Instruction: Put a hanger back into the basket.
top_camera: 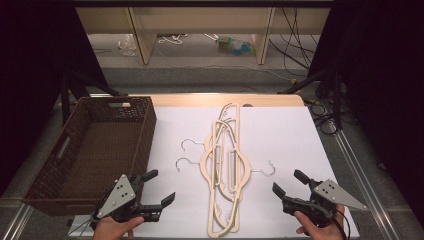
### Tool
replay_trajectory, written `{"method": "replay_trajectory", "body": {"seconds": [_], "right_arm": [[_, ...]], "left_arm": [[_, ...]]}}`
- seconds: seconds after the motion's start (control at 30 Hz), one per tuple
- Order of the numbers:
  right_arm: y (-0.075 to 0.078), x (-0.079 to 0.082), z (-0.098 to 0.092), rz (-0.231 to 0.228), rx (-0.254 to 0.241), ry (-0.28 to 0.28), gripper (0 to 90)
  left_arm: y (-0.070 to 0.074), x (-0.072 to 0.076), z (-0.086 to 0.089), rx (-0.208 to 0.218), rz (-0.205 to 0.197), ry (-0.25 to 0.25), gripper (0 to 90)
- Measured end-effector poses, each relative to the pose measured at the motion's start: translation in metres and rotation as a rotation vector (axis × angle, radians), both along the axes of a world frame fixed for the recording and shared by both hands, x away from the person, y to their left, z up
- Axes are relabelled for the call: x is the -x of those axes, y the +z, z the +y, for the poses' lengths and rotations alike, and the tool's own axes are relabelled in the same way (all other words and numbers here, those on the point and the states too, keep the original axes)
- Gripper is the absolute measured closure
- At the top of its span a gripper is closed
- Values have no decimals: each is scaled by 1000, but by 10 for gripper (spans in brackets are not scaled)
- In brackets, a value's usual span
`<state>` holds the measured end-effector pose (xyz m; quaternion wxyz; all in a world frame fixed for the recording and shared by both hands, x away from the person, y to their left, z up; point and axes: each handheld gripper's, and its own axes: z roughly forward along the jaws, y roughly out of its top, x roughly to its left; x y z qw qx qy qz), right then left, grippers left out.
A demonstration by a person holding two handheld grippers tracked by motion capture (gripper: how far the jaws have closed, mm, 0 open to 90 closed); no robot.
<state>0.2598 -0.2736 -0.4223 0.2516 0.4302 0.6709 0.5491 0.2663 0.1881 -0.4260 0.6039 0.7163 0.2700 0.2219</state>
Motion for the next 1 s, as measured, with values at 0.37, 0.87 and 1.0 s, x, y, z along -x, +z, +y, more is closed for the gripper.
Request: {"method": "replay_trajectory", "body": {"seconds": [0.37,0.87,1.0], "right_arm": [[-3,-5,1,15,3,25,170],[-17,-49,-14,192,52,-14,293],[-21,-77,-17,255,102,-34,417]], "left_arm": [[0,0,-1,-6,3,-2,160],[-1,-2,-1,-19,1,-10,160],[-2,-1,-2,-5,23,2,160]]}}
